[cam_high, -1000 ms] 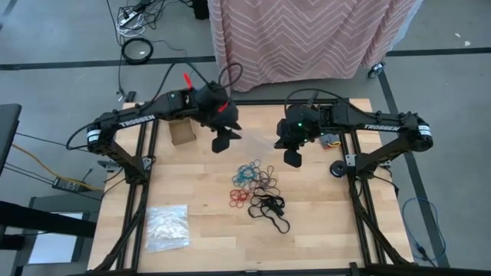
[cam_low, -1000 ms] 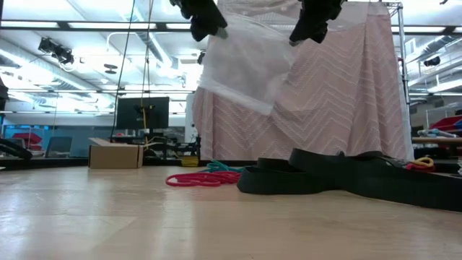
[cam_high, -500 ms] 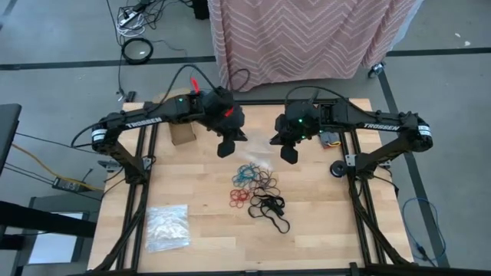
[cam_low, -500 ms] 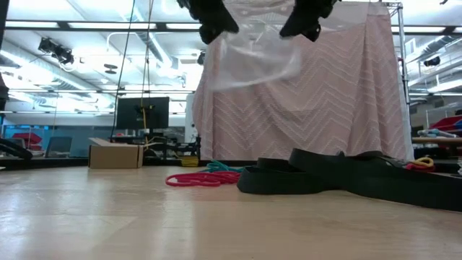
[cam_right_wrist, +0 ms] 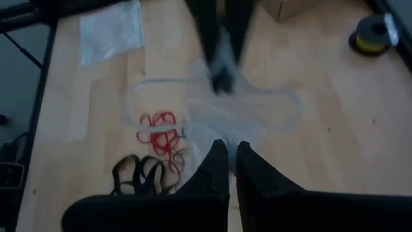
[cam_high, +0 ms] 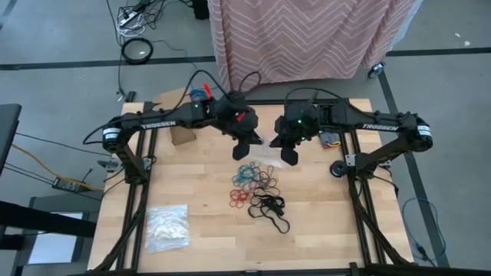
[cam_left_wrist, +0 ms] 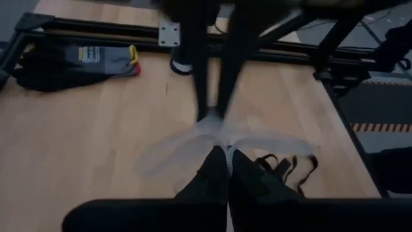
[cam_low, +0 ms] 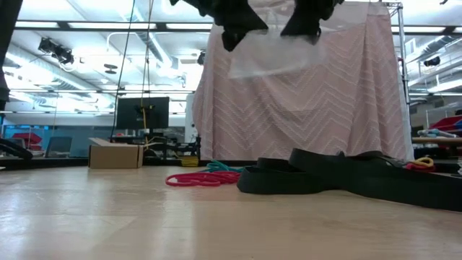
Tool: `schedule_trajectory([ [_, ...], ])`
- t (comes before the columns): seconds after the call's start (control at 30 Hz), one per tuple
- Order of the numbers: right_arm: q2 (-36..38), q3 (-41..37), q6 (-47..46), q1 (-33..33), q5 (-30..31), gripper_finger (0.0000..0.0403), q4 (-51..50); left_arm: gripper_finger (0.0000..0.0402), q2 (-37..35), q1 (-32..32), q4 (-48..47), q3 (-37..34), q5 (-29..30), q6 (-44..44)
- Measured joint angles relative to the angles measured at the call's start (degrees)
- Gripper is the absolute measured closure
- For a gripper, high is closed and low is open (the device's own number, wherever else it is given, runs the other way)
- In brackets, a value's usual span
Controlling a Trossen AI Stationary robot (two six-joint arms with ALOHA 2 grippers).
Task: Sort rubber bands
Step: Open the transparent zip bag
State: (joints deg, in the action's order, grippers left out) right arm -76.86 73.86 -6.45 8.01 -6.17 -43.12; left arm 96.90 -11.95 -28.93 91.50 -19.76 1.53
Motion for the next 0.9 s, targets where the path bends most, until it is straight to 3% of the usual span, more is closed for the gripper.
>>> schedule_trajectory([
  [0.3,-0.11,-2.97,-1.53,-0.13,-2.54,0.0403,9.18,0.0401,1.06,0.11,0.21,0.04,0.11,-0.11],
  [0.47,-0.11,-3.08,-1.52,-0.13,-2.96,0.0403,9.42,0.0401,3.1,0.05,2.9,0.07,-1.48,-0.62],
  [0.7,-0.04,-2.99,-1.45,-0.15,-1.05,0.0403,3.61,0.0397,3.39,-0.25,2.53,0.02,-1.49,-0.93],
  [0.9,-0.02,-2.99,-1.17,-0.15,2.77,0.0403,-3.49,0.0358,1.08,-0.85,-4.72,0.09,-1.12,-0.02],
])
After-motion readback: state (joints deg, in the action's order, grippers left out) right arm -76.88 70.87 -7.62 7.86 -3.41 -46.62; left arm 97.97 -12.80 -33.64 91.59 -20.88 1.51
